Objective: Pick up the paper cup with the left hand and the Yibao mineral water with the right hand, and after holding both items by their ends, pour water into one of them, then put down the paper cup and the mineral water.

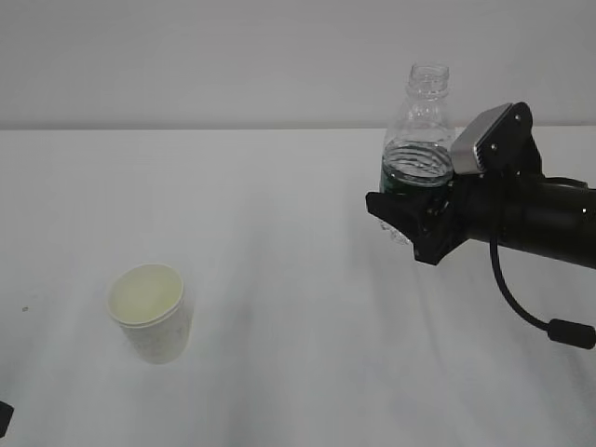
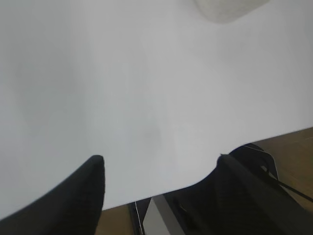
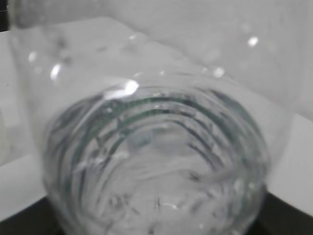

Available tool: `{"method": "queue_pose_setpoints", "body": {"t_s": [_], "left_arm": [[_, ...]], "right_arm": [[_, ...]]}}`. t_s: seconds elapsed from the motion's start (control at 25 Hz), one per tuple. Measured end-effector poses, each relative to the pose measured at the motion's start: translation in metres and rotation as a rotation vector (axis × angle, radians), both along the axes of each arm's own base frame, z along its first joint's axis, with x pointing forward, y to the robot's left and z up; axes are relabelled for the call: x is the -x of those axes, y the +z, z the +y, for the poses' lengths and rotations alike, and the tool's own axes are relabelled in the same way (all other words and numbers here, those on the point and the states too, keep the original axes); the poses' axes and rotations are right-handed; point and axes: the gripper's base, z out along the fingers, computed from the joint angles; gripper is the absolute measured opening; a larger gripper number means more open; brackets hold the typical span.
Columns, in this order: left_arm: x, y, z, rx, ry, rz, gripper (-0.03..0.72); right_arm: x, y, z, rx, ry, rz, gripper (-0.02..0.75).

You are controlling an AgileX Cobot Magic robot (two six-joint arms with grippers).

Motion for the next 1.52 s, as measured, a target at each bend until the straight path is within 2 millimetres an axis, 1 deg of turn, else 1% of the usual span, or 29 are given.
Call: {"method": "queue_pose_setpoints", "body": {"t_s": [0.16,0.32,0.52,0.8,0.88,1.0,1.16,1.32,1.52], "left_arm": [[-0.004,-0.004,-0.001,-0.007,-0.002,0.042,0.501],[-0.014,-0.015,-0.004,-0.026,-0.015,0.176,0.499],[-0.027,-0.029,-0.008,-0.046,-0.029,0.331,0.457],[-0.037,-0.036,-0.011,-0.058,-0.050,0.470,0.446],[-0.040,-0.037,-0.012,-0.059,-0.052,0.485,0.446],[-0.044,-0.038,-0.013,-0.047,-0.036,0.456,0.435],[-0.054,-0.038,-0.017,-0.040,-0.049,0.345,0.418],[-0.061,-0.037,-0.030,-0.047,-0.095,0.223,0.415],[-0.063,-0.035,-0.048,-0.045,-0.154,0.116,0.415]], "right_arm": [[0.000,0.000,0.000,0.000,0.000,0.000,0.455],[0.000,0.000,0.000,0.000,0.000,0.000,0.455],[0.000,0.000,0.000,0.000,0.000,0.000,0.455],[0.000,0.000,0.000,0.000,0.000,0.000,0.455],[0.000,0.000,0.000,0.000,0.000,0.000,0.455],[0.000,0.000,0.000,0.000,0.000,0.000,0.454],[0.000,0.000,0.000,0.000,0.000,0.000,0.454],[0.000,0.000,0.000,0.000,0.000,0.000,0.454],[0.000,0.000,0.000,0.000,0.000,0.000,0.454]]}}
